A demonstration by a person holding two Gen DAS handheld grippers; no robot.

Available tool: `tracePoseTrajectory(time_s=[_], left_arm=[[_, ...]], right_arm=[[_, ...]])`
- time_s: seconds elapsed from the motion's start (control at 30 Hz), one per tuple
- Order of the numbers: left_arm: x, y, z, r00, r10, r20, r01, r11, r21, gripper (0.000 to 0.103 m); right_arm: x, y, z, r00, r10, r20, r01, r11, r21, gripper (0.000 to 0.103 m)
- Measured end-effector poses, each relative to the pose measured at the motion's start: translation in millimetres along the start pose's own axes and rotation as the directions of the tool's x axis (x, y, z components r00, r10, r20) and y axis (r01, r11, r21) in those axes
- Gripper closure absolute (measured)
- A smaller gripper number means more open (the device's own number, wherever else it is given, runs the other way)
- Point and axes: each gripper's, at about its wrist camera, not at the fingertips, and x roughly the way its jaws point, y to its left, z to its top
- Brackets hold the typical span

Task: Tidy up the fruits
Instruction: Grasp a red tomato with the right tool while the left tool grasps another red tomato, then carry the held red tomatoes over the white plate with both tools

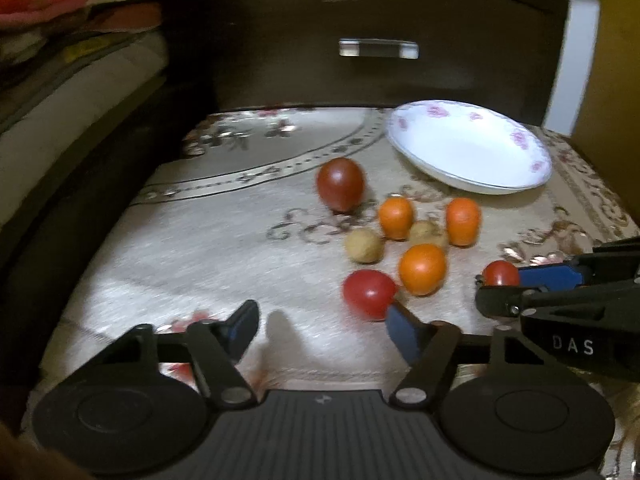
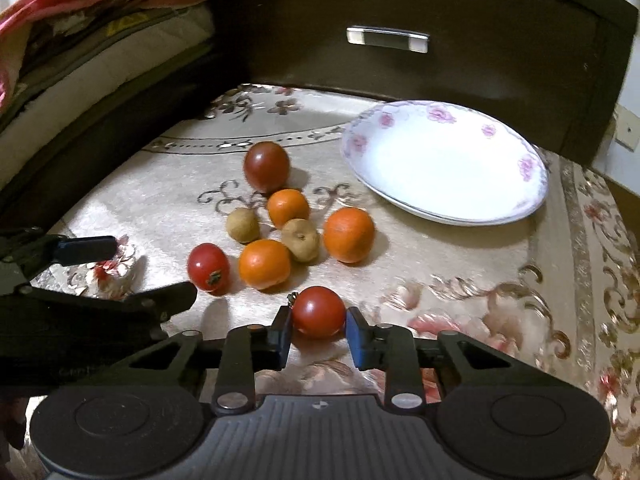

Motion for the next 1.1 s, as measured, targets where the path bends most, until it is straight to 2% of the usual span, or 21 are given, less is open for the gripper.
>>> tracePoseTrajectory(time_s=[0.07, 0.4, 0.47, 0.77, 1.1], left_arm=[[1.9, -5.8, 1.6, 1.000, -0.028, 0.005, 0.028, 0.999, 0.021, 0.045], [17.2, -11.9, 4.6, 0.998, -0.063, -0.015, 0.063, 0.997, 0.039, 0.055], [18.6, -12.1, 7.1, 0.997, -0.076, -0.016, 0.077, 0.996, 0.040, 0.063], [13.8, -17.6, 6.0, 0.994, -0.105, -0.033, 0.107, 0.992, 0.062, 0.064], [-10.1, -16.8, 17.8, 0.987, -0.161, 0.022, 0.161, 0.987, 0.023, 0.064]], right_arm=[[-2.7, -5.3, -0.1, 1.000, -0.002, -0.001, 0.002, 1.000, 0.023, 0.078], [-6.3, -16.4, -2.1, 1.000, 0.007, -0.016, -0.006, 0.998, 0.070, 0.078], [-6.1, -16.3, -1.4, 1.000, 0.011, -0.016, -0.010, 0.997, 0.071, 0.078], [-11.1, -18.0, 0.8, 1.000, 0.013, -0.020, -0.011, 0.996, 0.088, 0.078], [-30.9, -17.8, 7.3, 1.000, 0.006, 0.023, -0.008, 0.996, 0.092, 0.078]])
